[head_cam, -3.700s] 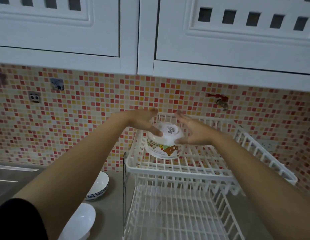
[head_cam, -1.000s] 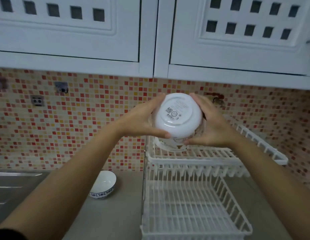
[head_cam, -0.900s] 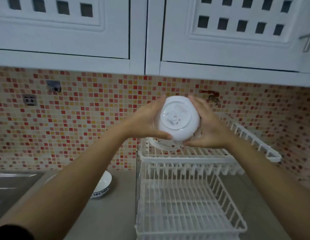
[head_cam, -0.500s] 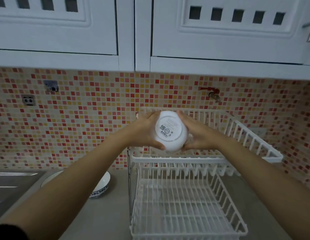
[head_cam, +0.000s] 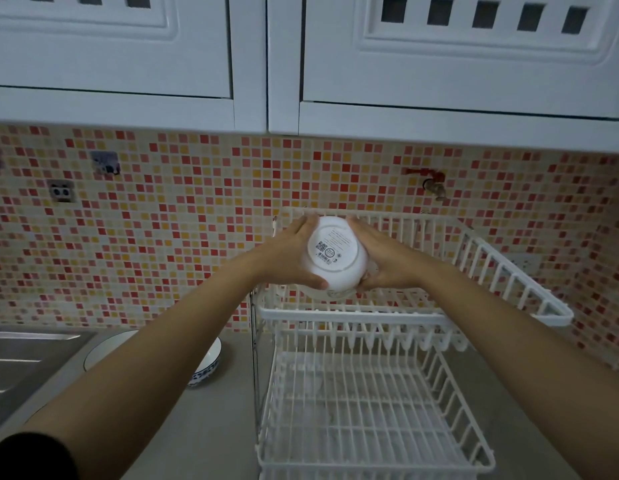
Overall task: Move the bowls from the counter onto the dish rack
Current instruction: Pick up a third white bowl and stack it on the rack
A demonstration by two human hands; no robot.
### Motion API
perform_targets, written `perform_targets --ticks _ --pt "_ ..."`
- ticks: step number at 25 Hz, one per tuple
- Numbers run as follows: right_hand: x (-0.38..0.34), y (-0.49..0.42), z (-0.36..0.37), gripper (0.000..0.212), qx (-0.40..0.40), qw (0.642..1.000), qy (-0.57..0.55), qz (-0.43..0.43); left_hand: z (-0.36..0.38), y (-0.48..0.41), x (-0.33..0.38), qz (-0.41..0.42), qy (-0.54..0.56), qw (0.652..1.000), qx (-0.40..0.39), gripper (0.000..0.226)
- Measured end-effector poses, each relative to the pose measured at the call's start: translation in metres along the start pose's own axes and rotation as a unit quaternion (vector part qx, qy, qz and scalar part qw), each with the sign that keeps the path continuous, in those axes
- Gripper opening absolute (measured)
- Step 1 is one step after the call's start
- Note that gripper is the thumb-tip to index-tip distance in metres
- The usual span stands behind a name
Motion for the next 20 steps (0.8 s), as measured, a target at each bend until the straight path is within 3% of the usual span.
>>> perform_targets --ticks 8,12,15,20 --pt "-0.011 0.018 -0.014 0.122 -0.039 0.999 0.021 0.018 -0.008 0.01 0.005 0.001 0.031 0.999 -0.018 0.125" --pt "-0.037 0.023 -0.028 0.091 0.077 0.995 0.058 0.028 -0.026 0.028 0.0 0.026 0.039 0.998 0.044 0.093" --pt "-0.084 0.017 -0.026 0.078 0.159 0.984 0.071 0.026 -0.036 0.05 -0.018 -0.009 0.08 0.989 0.126 0.069" --pt "-0.187 -0.015 0.017 0.076 0.167 0.985 0.033 -0.039 -0.037 0.111 -0.078 -0.099 0.126 0.968 0.192 0.058"
Point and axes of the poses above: each hand's wrist, its own y-axis away from the middle knuckle, its own z-axis out of the palm, x = y × z, the point moved 1 cm from there along -y, towards the middle knuckle, and after that the axes turned 3 degrees about -x, right-handed, at the moved point
